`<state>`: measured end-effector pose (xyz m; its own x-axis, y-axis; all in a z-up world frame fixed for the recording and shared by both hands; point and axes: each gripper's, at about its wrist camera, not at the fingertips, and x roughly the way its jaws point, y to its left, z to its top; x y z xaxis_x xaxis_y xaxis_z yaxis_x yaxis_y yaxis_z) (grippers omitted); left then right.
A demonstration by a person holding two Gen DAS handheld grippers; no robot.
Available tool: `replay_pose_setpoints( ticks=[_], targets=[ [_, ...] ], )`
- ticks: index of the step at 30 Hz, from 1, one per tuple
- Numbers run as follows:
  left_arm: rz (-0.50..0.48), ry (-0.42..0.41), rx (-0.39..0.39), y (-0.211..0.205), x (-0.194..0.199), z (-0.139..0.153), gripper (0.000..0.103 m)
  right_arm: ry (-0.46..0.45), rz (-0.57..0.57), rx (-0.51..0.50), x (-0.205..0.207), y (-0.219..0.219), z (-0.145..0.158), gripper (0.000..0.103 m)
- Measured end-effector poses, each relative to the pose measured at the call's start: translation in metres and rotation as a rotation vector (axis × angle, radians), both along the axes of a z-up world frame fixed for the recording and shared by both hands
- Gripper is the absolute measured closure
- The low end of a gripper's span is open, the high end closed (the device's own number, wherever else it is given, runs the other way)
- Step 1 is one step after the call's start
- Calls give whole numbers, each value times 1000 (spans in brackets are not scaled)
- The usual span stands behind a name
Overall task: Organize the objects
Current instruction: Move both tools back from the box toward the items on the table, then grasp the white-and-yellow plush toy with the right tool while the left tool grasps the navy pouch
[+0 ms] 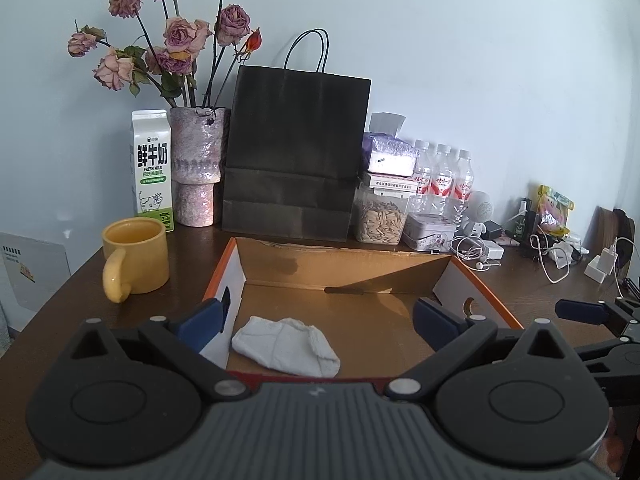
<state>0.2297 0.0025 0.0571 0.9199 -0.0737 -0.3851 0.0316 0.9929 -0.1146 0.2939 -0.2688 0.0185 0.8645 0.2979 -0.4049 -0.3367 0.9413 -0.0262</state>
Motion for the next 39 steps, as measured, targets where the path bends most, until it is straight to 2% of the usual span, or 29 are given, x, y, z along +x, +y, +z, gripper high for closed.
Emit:
replay_pose_setpoints(
  ticks=[14, 35, 37, 39],
  targets=[
    [9, 31, 23, -2, -53, -10, 0, 12, -4, 8, -61, -27, -6, 0],
    [53, 152, 38, 17, -112, -56, 0, 89, 24, 20, -123, -49, -42, 0],
    [61, 169, 38, 18, -111, -60, 0, 84, 34, 26, -125, -48, -44, 1],
    [67, 178, 36, 18, -110, -62, 0, 75, 44, 33, -124, -47, -45, 7]
  ],
)
